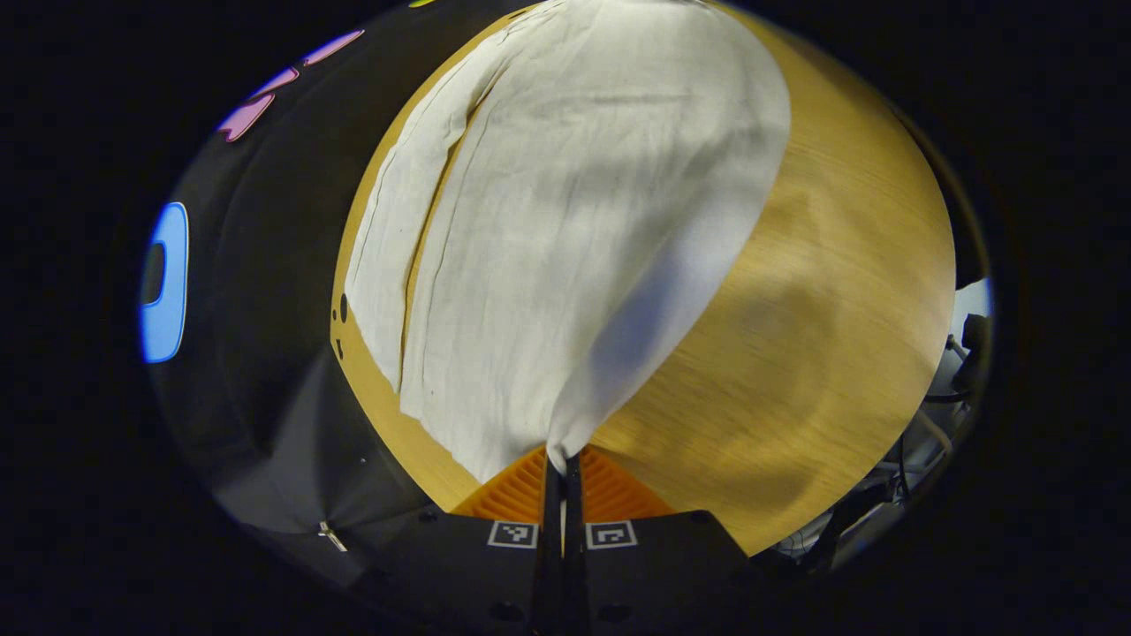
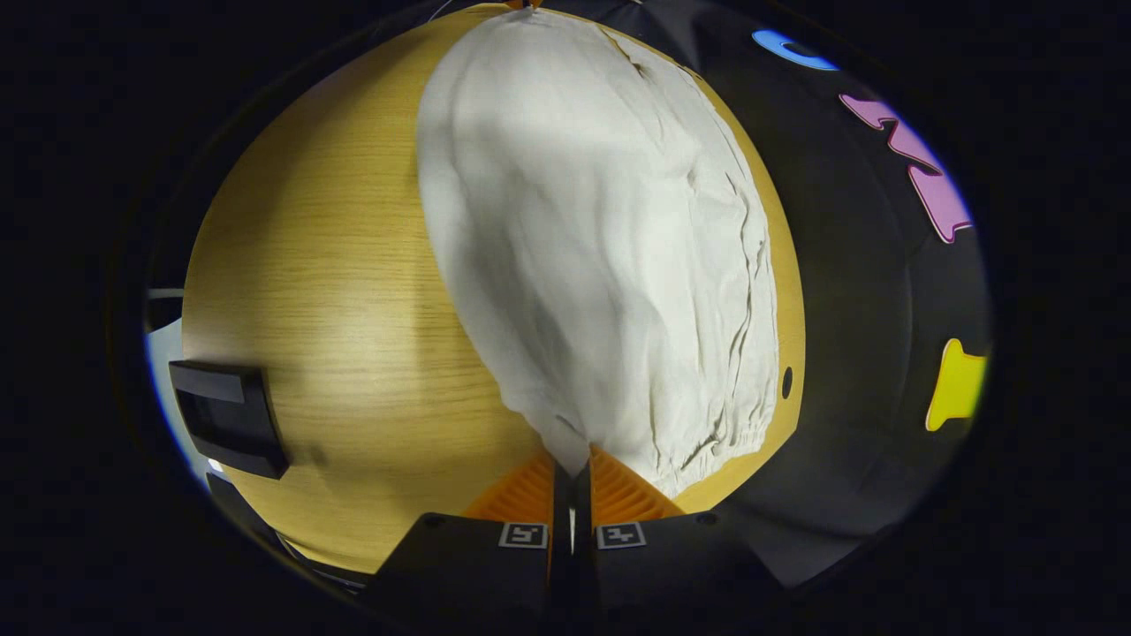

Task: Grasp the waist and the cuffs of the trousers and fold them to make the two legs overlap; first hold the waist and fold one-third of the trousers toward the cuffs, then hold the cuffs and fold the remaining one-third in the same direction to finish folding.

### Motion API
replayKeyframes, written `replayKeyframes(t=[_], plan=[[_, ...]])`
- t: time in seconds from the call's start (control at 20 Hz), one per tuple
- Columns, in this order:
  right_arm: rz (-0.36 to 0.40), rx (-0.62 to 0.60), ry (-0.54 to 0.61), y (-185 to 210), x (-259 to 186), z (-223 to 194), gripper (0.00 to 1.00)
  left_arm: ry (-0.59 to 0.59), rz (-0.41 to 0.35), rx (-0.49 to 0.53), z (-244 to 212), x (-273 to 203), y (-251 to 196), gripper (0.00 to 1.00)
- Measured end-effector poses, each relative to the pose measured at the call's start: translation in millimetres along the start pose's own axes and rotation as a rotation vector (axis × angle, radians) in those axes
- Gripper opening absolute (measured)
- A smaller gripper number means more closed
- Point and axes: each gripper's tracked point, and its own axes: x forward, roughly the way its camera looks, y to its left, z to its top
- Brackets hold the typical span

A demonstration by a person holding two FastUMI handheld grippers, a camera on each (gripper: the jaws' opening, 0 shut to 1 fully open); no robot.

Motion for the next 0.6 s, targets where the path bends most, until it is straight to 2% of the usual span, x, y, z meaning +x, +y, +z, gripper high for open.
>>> replayKeyframes(t=[0.25,0.45,0.6], plan=[[-0.071,0.069,-0.002,-17.5,-11.8,-0.9,0.05,-0.041,0.082,-0.035,2.0,-16.3,15.1,0.05],[-0.145,0.1,-0.012,-43.2,-22.3,-0.3,0.05,-0.08,0.17,-0.051,10.2,-34.0,58.7,0.06],[-0.2,0.184,-0.012,-70.7,-26.5,1.1,0.05,-0.11,0.276,-0.062,20.1,-46.4,101.7,0.06]])
